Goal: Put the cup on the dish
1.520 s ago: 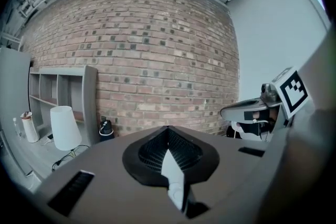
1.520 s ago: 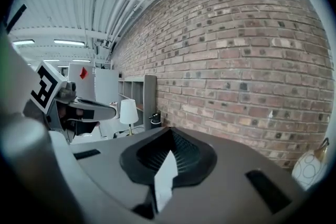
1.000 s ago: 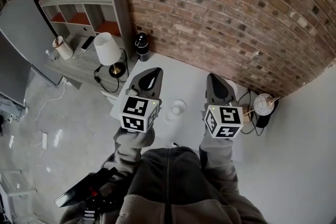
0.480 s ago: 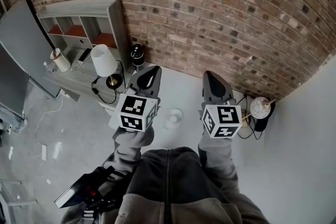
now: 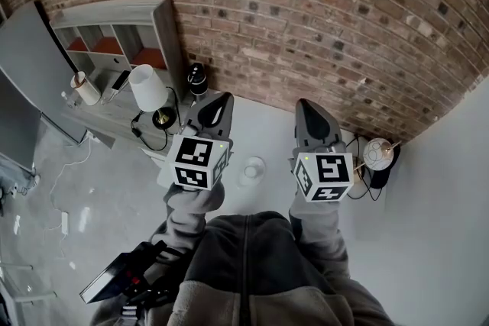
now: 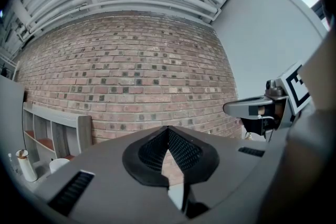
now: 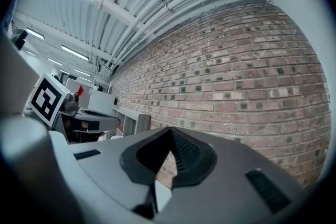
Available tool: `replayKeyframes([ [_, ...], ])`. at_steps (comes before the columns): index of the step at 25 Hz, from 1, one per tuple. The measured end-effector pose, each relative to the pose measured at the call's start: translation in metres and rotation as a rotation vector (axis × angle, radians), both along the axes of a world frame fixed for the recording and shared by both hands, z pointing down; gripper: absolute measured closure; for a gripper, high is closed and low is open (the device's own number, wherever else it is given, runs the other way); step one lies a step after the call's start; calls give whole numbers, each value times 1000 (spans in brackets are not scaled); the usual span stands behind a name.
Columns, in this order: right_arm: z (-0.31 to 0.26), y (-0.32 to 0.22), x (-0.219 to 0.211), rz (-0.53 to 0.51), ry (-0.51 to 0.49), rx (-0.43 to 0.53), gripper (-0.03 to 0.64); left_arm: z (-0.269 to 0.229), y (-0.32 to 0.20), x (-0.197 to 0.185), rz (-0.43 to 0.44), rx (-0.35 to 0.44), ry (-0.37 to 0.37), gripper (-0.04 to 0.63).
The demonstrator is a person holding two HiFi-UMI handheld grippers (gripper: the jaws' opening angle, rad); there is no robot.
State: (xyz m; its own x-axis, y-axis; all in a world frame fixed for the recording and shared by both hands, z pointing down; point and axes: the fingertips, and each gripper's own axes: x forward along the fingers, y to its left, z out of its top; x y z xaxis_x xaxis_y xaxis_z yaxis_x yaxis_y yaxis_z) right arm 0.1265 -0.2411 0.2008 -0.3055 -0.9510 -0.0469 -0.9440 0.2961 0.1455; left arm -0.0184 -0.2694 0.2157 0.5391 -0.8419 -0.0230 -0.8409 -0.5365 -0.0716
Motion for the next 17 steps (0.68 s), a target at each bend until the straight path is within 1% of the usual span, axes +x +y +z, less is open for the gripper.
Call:
replayKeyframes([
  [17,0,8,1,10,-12,10,615,-1,8,4,20,0,-7,590],
])
